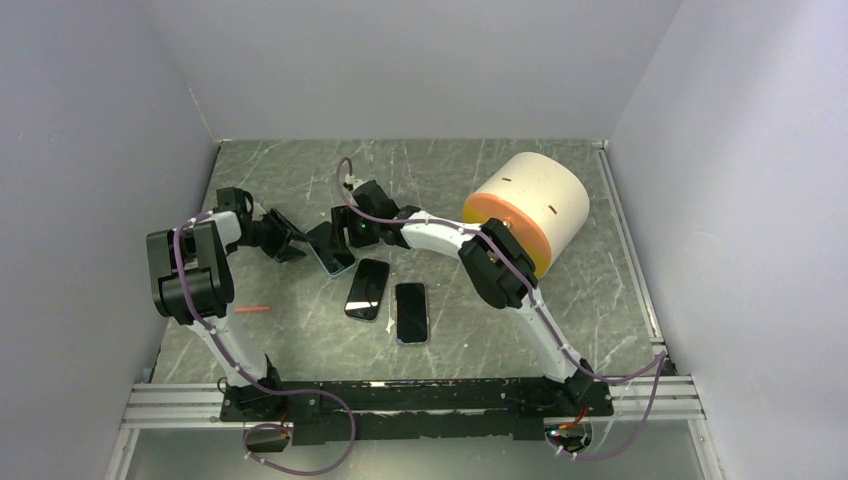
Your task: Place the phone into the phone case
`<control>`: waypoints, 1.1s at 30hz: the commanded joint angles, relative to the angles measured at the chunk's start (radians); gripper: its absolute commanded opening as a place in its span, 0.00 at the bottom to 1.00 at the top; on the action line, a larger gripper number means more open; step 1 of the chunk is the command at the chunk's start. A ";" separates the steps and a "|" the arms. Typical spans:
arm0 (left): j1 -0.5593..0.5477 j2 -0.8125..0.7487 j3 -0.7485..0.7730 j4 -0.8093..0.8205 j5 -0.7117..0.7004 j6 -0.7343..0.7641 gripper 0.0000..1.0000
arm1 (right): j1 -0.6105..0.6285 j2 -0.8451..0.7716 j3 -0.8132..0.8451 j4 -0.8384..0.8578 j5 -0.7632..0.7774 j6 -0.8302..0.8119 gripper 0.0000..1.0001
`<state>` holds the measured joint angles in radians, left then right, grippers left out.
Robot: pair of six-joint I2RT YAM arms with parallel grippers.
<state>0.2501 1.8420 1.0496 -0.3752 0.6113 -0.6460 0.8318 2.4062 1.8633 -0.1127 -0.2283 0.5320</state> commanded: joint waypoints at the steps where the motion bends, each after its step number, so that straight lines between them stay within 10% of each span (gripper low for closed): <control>1: -0.002 -0.033 0.008 -0.004 0.017 0.022 0.50 | -0.002 -0.067 -0.069 0.043 -0.033 0.063 0.70; 33: -0.003 0.017 -0.054 -0.019 0.201 0.034 0.44 | 0.011 -0.018 -0.057 0.288 -0.282 0.421 0.73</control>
<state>0.2588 1.8736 1.0256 -0.4202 0.7067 -0.5892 0.8246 2.4020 1.7882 0.0238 -0.4137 0.8661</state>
